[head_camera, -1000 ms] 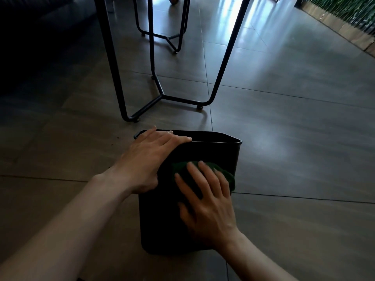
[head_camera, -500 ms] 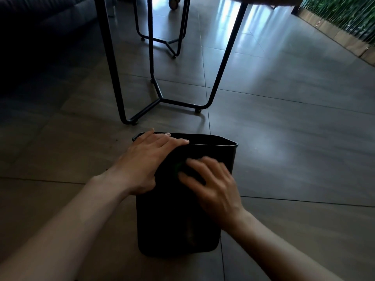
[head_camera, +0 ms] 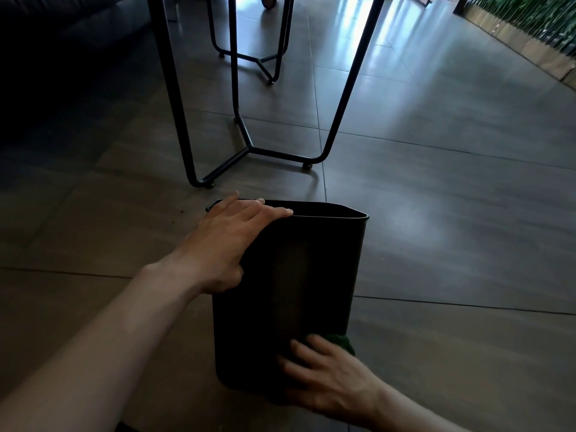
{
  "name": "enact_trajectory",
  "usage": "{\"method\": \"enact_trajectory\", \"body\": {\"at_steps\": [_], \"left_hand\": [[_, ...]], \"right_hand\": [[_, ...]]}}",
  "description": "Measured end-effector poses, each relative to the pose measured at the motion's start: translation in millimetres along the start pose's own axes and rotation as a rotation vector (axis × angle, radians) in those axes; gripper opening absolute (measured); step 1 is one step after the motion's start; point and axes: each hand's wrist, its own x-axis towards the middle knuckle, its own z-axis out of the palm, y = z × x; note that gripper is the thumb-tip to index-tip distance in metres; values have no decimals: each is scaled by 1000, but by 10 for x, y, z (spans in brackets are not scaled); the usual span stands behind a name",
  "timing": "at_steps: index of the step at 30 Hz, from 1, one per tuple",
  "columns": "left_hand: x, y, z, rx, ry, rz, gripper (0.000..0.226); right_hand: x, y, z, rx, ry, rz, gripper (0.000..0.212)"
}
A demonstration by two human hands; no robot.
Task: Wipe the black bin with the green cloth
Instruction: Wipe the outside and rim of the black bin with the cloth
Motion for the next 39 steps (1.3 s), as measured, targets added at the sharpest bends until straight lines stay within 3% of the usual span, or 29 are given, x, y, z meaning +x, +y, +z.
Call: {"method": "enact_trajectory", "body": {"at_steps": [2,5,9,11,15,17,20,24,26,29,33,35,37,39], "left_hand": [[14,2,3,0,-2,0,112],[30,3,-9,-18,0,0,105],[26,8,-17,-37,13,3,100],[24,4,-14,-20,1,-3,106],[32,7,-1,9,5,-9,115],[17,1,12,3,19,-3,116],[12,-7,16,-5,25,3,114],[20,6,9,-7,26,11,103],[18,6,2,2,21,9,100],[18,9,-11,-5,14,7,102],[14,17,-13,5,22,9,110],[4,20,-11,2,21,13,109],[5,15,-12,0,19,14,110],[10,18,-11,-12,15,9,108]], "right_hand": [[167,278,-142,36,148,127,12],[503,804,-422,26,351,393,25],[745,1021,-537,23,453,620,34],[648,790,-379,0,413,509,29],[129,46,-17,40,99,88,23],[-39,-103,20,38,8,5,26],[81,193,-141,71,118,125,17],[570,1011,-571,16,409,535,30],[740,1185,-672,-14,466,656,29],[660,912,-510,-48,405,551,33],[169,168,-161,20,122,211,20],[36,43,-141,32,45,129,16],[95,212,-247,19,114,180,16],[288,578,-411,17,272,352,22]]}}
